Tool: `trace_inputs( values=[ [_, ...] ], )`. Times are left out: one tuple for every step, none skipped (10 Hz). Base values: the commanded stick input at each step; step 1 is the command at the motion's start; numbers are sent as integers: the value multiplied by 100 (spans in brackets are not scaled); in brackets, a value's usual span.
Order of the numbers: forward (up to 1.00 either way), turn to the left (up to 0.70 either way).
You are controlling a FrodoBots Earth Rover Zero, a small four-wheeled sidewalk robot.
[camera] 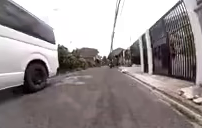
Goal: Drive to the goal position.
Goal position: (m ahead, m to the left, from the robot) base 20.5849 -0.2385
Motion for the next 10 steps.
trace_inputs(
  values=[
    [100,0],
    [100,0],
    [100,0],
    [100,0],
    [100,0],
    [100,0],
    [100,0],
    [100,0],
    [100,0],
    [100,0]
  ],
)
